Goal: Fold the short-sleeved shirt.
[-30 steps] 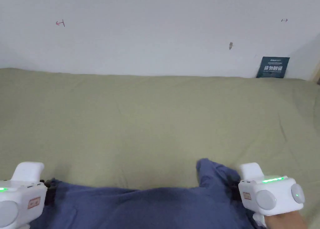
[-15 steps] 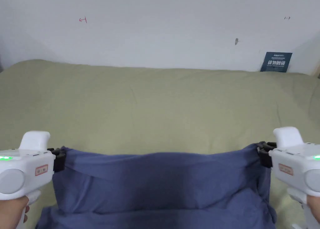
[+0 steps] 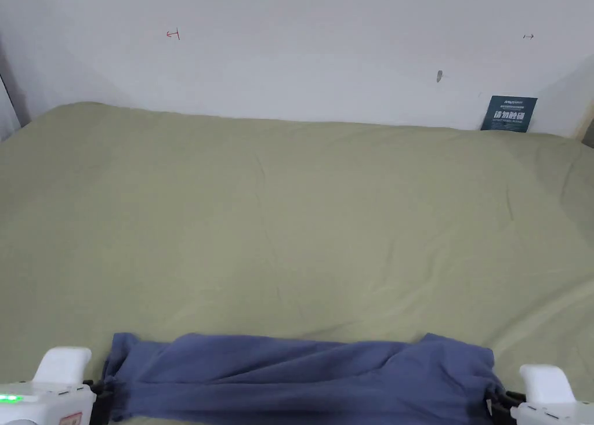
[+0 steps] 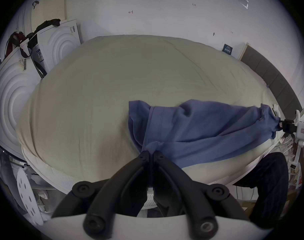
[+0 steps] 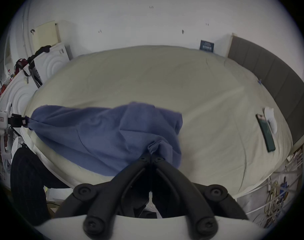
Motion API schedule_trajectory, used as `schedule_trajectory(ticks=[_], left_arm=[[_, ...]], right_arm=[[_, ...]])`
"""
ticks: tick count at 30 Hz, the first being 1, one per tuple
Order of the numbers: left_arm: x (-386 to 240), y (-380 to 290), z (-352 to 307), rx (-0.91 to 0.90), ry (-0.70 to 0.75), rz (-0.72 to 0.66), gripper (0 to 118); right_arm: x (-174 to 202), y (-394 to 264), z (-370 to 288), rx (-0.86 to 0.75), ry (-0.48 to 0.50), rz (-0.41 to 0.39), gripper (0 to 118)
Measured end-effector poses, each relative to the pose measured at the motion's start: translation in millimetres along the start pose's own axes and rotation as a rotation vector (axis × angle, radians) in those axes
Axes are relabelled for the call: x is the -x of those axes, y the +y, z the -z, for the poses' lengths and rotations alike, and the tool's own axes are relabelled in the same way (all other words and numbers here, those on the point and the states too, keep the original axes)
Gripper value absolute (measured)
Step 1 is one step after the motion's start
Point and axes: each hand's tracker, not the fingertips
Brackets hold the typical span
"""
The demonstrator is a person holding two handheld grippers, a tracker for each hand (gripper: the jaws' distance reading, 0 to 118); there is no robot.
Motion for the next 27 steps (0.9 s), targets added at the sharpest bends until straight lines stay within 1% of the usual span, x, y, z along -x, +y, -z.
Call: schedule_trajectory(ticks=[2, 3, 4, 5, 6, 7, 8, 9, 11, 13, 15, 16, 17, 18, 19, 20, 21, 22, 23, 24, 25, 27], left_arm=[[-8.0, 3.2, -11.0, -0.034, 0.018, -0.001, 6], [-10.3, 6.6, -19.6, -0.088, 0.011, 0.004, 6], [-15.5, 9.5, -31.7, -0.158, 0.012, 0.026, 17], [-23.1, 13.5, -46.5, -0.225, 0.018, 0.048, 55], [-30.4, 18.7, -59.3, -0.279, 0.016, 0.059, 85], [-38.8, 23.8, -74.4, -0.360, 0.009, 0.068, 103], [-47.7, 28.7, -89.1, -0.468, -0.018, 0.073, 106], [-52.3, 32.2, -95.0, -0.534, -0.029, 0.086, 106], [-73.1, 43.5, -118.7, -0.669, 0.014, 0.123, 106], [-85.7, 47.3, -130.6, -0.748, 0.046, 0.143, 106], [-94.1, 48.3, -142.7, -0.815, 0.036, 0.133, 105], [-96.5, 47.2, -144.2, -0.812, 0.018, 0.127, 104], [-98.6, 46.4, -144.6, -0.803, 0.015, 0.125, 101], [-101.8, 44.5, -146.6, -0.807, 0.029, 0.123, 90], [-103.5, 42.0, -148.5, -0.819, 0.041, 0.124, 70], [-104.3, 39.9, -149.1, -0.823, 0.040, 0.127, 33], [-105.0, 38.2, -146.3, -0.830, 0.046, 0.130, 9], [-104.8, 36.8, -144.0, -0.833, 0.048, 0.136, 5], [-103.7, 35.7, -142.6, -0.835, 0.057, 0.136, 5], [-100.2, 37.7, -141.4, -0.801, 0.024, 0.134, 5], [-97.1, 38.8, -140.0, -0.772, 0.001, 0.115, 5], [-82.6, 41.1, -134.7, -0.736, 0.008, 0.092, 5]], right_arm=[[2.3, 2.1, -4.1, -0.015, -0.011, 0.012, 7], [0.6, 8.3, -11.4, -0.034, -0.033, 0.010, 7], [3.8, 14.6, -20.5, -0.061, -0.056, 0.006, 19], [9.5, 23.2, -32.6, -0.098, -0.052, 0.000, 61], [16.6, 30.4, -45.5, -0.147, -0.042, -0.017, 91], [23.1, 38.3, -63.7, -0.249, -0.030, -0.023, 104], [32.5, 45.4, -77.9, -0.331, -0.027, -0.028, 102], [43.6, 54.0, -93.4, -0.409, -0.010, -0.029, 101], [60.5, 66.5, -124.8, -0.579, 0.020, -0.005, 101], [75.5, 73.0, -146.6, -0.709, 0.052, 0.011, 101], [85.9, 75.0, -160.8, -0.798, 0.036, -0.013, 95], [92.0, 74.1, -164.8, -0.822, 0.019, -0.035, 86], [96.7, 72.8, -166.7, -0.836, 0.007, -0.046, 66], [101.0, 71.4, -166.2, -0.827, 0.011, -0.053, 43], [104.5, 71.2, -162.6, -0.819, 0.006, -0.062, 18], [109.1, 70.5, -160.4, -0.810, -0.033, -0.096, 8], [113.0, 68.5, -158.8, -0.812, -0.049, -0.108, 7], [113.3, 67.9, -158.4, -0.803, -0.014, -0.104, 7], [111.7, 67.8, -156.3, -0.782, 0.035, -0.083, 7], [113.4, 67.3, -156.2, -0.782, 0.039, -0.070, 7], [116.1, 66.5, -156.3, -0.786, 0.028, -0.076, 7], [118.6, 65.8, -156.7, -0.781, 0.023, -0.095, 7]])
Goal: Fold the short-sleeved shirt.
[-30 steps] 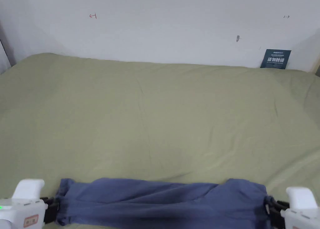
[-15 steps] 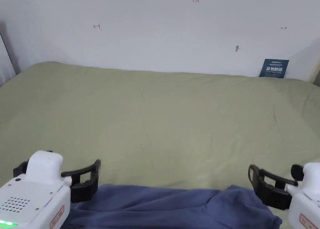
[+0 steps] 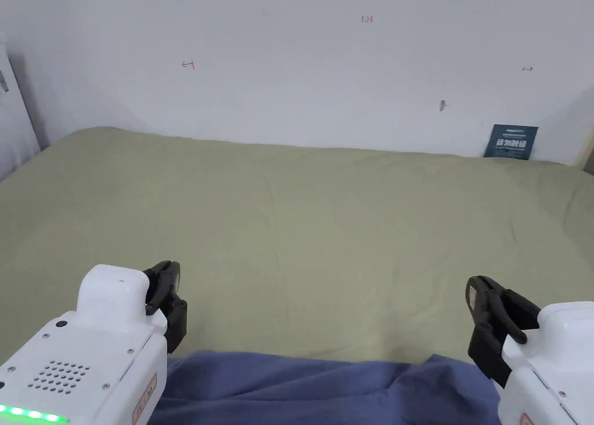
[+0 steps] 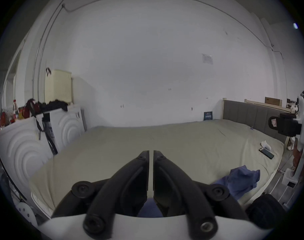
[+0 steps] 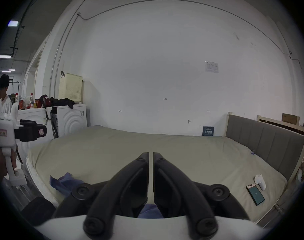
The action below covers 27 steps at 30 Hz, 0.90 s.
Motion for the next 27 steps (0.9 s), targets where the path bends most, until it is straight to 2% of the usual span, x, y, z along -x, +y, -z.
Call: schedule_trajectory(ticks=[4, 7, 8, 10, 11, 16, 20, 21, 25, 27], left_arm=[[50.3, -19.0, 23.6, 0.166, -0.045, -0.070, 5], [97.5, -39.1, 38.7, 0.305, -0.144, -0.236, 6], [113.5, -47.5, 43.6, 0.347, -0.163, -0.298, 26], [152.2, -71.9, 61.3, 0.400, -0.150, -0.368, 99], [165.8, -82.0, 66.2, 0.424, -0.173, -0.395, 118], [221.5, -154.1, 101.8, 0.633, -0.412, -0.731, 118], [226.9, -223.9, 134.9, 0.807, -0.665, -1.051, 118], [219.7, -238.5, 143.7, 0.838, -0.689, -1.082, 118], [204.8, -248.5, 175.2, 0.652, -0.821, -1.218, 118], [192.9, -250.2, 193.1, 0.686, -0.825, -1.208, 118]], right_arm=[[4.8, -2.6, 1.4, 0.020, 0.008, 0.006, 7], [11.8, -9.4, 2.6, 0.044, 0.005, 0.004, 7], [14.4, -11.7, 3.3, 0.056, 0.005, 0.004, 7], [19.5, -18.2, 6.7, 0.082, 0.009, 0.009, 7], [22.0, -21.2, 8.6, 0.094, 0.009, 0.008, 7], [34.4, -34.4, 19.0, 0.159, 0.013, 0.005, 7], [40.4, -37.3, 26.6, 0.185, 0.009, -0.005, 7], [41.2, -37.3, 29.1, 0.191, 0.007, -0.004, 7], [44.7, -34.7, 37.7, 0.204, -0.002, -0.006, 7], [45.4, -35.4, 43.2, 0.214, 0.001, 0.010, 8]])
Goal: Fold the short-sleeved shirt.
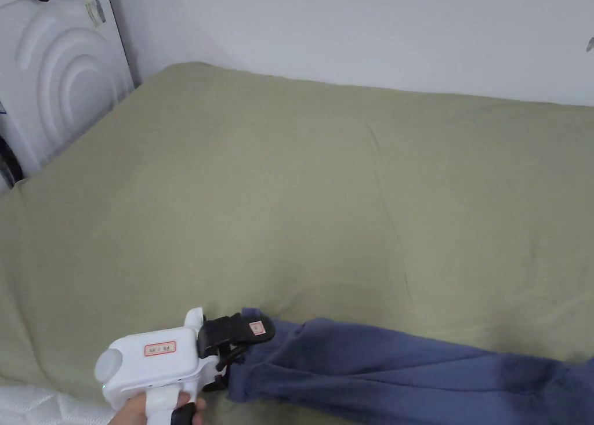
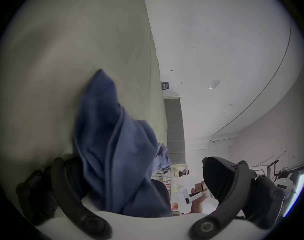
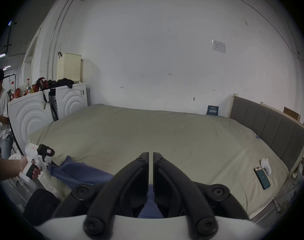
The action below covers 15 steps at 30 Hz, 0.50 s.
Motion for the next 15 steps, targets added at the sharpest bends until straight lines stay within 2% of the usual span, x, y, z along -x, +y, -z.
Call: schedule_trajectory(ticks=[1, 2, 3, 4, 6, 7, 8, 9, 11, 13, 15], left_arm=[[-2.1, 3.8, 8.6, 0.009, 0.004, 0.013, 117], [-4.6, 6.5, 14.6, 0.017, 0.015, 0.021, 98], [-7.6, 9.0, 18.8, 0.031, 0.054, 0.026, 59], [-7.0, 11.3, 24.3, 0.055, 0.129, 0.006, 6], [3.7, 9.9, 38.2, 0.140, 0.386, -0.023, 7], [2.6, 13.2, 33.4, 0.110, 0.281, -0.002, 7], [-19.2, -5.7, 28.1, 0.063, 0.264, 0.022, 7], [-31.7, -5.5, 22.3, -0.003, 0.395, 0.062, 7], [-46.2, -1.2, 11.8, -0.007, 0.443, 0.096, 7], [-70.4, 2.7, -11.6, -0.081, 0.593, 0.161, 7], [-84.9, 6.1, -32.1, -0.157, 0.659, 0.178, 7]], right_arm=[[1.3, -1.0, 3.1, 0.004, -0.001, 0.003, 8], [2.2, -1.4, 5.6, 0.009, -0.001, 0.008, 8], [3.1, -1.8, 8.0, 0.014, 0.001, 0.015, 8], [4.2, -2.4, 9.8, 0.017, 0.003, 0.023, 8], [6.7, -4.4, 12.2, 0.023, 0.010, 0.035, 8], [7.7, -5.3, 13.3, 0.026, 0.012, 0.038, 8], [8.7, -6.1, 13.7, 0.028, 0.014, 0.037, 8], [9.7, -7.1, 13.4, 0.031, 0.016, 0.033, 8], [9.9, -7.9, 13.2, 0.033, 0.020, 0.026, 8], [9.9, -8.8, 13.4, 0.035, 0.028, 0.023, 8], [8.5, -8.0, 12.0, 0.027, 0.032, 0.028, 8]])
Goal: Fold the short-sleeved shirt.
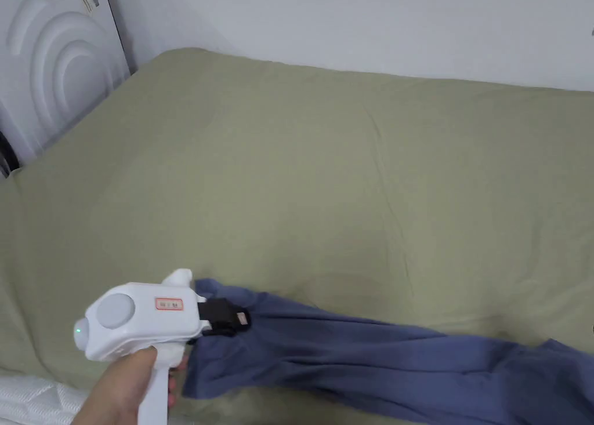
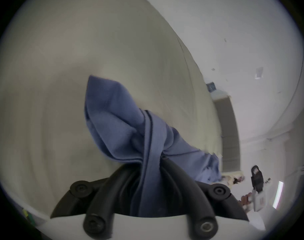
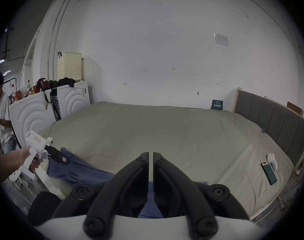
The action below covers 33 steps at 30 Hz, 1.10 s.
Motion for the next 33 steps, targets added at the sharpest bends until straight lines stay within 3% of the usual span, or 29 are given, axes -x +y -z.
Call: schedule_trajectory(ticks=[5, 8, 13, 16, 20, 22, 24, 26, 27, 31, 33], left_arm=[[-35.5, -0.6, -14.7, -0.018, 0.278, 0.234, 7], [-99.8, -24.9, -17.4, -0.097, 0.371, 0.422, 7], [-191.0, -80.1, 24.5, -0.101, 0.320, 0.567, 7], [-222.3, -116.0, 77.6, -0.062, 0.248, 0.557, 7], [-231.9, -143.1, 129.6, -0.013, 0.357, 0.626, 8], [-223.7, -144.3, 141.8, 0.056, 0.401, 0.637, 20], [-219.7, -138.0, 130.3, 0.024, 0.324, 0.583, 26], [-220.6, -128.2, 105.6, -0.015, 0.216, 0.509, 80], [-221.6, -124.1, 90.3, -0.063, 0.188, 0.510, 88], [-214.2, -107.6, 18.4, -0.247, 0.136, 0.486, 89], [-199.3, -100.4, 0.6, -0.318, 0.130, 0.404, 91]], right_arm=[[-1.2, 0.6, -3.6, -0.019, 0.026, 0.024, 8], [-1.6, 1.4, -9.2, -0.029, 0.038, 0.027, 8], [-9.6, -1.8, -18.5, -0.050, 0.036, 0.031, 8], [-18.2, -9.4, -24.2, -0.059, 0.034, 0.046, 8], [-27.6, -18.3, -29.3, -0.053, 0.022, 0.068, 8], [-31.9, -21.0, -30.4, -0.049, 0.021, 0.079, 8], [-34.3, -21.2, -30.6, -0.043, 0.015, 0.079, 8], [-37.2, -21.3, -32.7, -0.048, 0.022, 0.079, 8], [-37.6, -20.9, -33.1, -0.049, 0.021, 0.078, 8], [-39.7, -19.2, -36.1, -0.053, 0.020, 0.071, 8], [-40.4, -19.5, -36.5, -0.056, 0.020, 0.081, 8]])
